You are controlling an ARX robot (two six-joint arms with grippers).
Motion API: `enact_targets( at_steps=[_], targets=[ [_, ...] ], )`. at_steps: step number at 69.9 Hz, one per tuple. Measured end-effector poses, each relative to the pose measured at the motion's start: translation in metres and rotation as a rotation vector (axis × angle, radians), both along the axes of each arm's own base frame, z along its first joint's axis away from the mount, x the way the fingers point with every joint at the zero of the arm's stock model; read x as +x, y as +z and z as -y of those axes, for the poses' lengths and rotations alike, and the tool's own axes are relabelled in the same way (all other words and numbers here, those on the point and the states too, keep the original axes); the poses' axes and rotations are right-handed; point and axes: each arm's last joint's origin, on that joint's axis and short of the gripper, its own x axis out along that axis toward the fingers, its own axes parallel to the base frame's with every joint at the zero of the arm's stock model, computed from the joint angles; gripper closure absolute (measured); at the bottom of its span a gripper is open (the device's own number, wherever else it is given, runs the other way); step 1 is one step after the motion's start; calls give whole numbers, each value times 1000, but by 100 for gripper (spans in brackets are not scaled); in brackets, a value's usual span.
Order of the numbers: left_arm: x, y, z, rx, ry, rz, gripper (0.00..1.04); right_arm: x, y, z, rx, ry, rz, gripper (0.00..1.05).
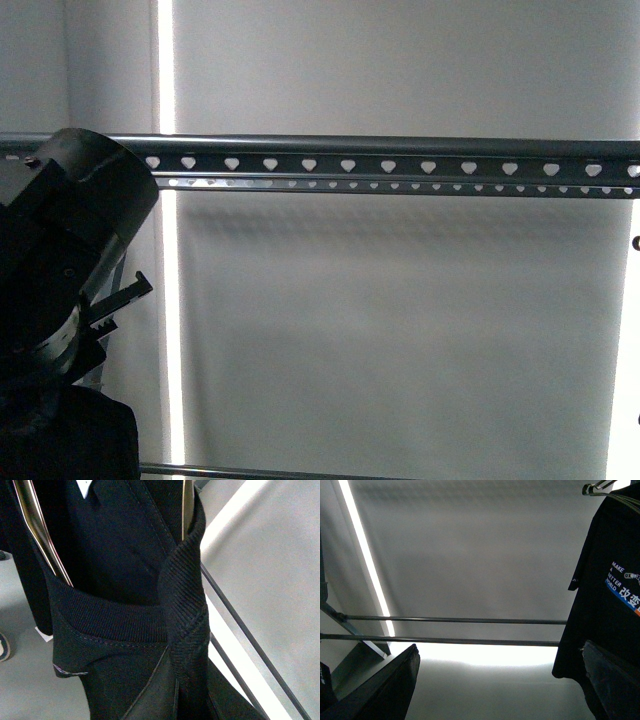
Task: Hang clothes on hanger
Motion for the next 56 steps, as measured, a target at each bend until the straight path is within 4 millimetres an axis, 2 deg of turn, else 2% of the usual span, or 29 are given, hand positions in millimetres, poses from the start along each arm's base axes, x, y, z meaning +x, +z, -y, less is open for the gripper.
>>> enact_targets(
  at_steps=[8, 15, 38, 56],
  targets=[
    [-20, 8, -2, -6, -88, 46, 100, 0, 0, 0, 0, 0, 0, 7],
    [-42, 11, 4, 3, -197, 59, 100, 0, 0, 0, 0, 0, 0, 7],
    [-56, 8, -1, 7, -534, 62, 100, 0, 0, 0, 0, 0, 0, 7],
    [-67, 16, -26, 114, -873, 139, 100, 0, 0, 0, 0, 0, 0, 7]
  ],
)
